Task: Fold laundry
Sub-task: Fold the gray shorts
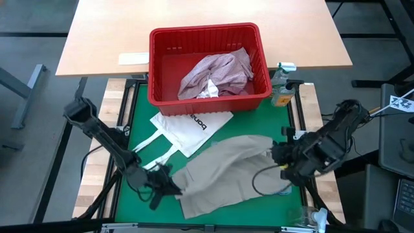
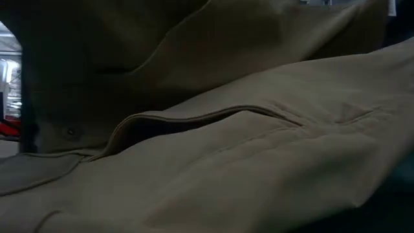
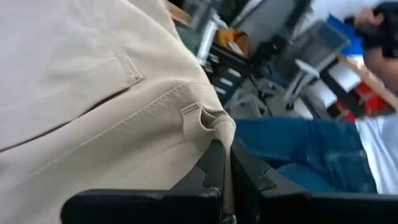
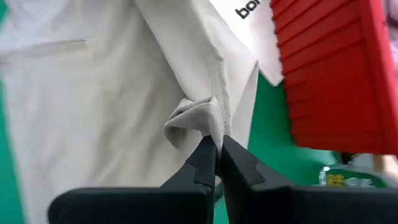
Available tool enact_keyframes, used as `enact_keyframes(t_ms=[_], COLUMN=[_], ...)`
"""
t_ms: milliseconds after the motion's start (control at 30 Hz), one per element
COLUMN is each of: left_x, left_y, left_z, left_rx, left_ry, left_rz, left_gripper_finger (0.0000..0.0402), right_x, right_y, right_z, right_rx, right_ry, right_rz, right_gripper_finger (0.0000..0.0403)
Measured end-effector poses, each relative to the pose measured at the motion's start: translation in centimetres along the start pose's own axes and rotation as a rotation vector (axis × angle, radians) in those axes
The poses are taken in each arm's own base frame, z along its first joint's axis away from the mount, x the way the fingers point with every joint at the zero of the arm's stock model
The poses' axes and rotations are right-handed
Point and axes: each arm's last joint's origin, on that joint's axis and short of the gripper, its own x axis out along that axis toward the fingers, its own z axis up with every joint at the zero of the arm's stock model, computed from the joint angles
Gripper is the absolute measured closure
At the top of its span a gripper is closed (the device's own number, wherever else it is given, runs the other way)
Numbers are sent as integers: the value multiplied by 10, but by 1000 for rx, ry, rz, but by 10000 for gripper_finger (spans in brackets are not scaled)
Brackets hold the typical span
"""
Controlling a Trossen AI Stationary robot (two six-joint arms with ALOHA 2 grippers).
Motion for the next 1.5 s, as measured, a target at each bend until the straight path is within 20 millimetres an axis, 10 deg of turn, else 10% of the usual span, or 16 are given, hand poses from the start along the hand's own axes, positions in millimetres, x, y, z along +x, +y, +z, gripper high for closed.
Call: enact_keyframes(t_ms=[500,1167,1500], left_x=[67,74,81], left_y=[-28,-22,-8], left_z=[-52,-58,-49], left_rx=[87,-29,-100], left_ry=[219,258,243], left_rz=[62,62,113], left_gripper_finger=[389,384,302], right_x=[6,-4,-5], right_y=[60,85,85], right_z=[-40,-51,-52], right_rx=[80,215,208], right_ry=[94,201,241], right_rz=[149,377,395], right_gripper_finger=[391,391,374])
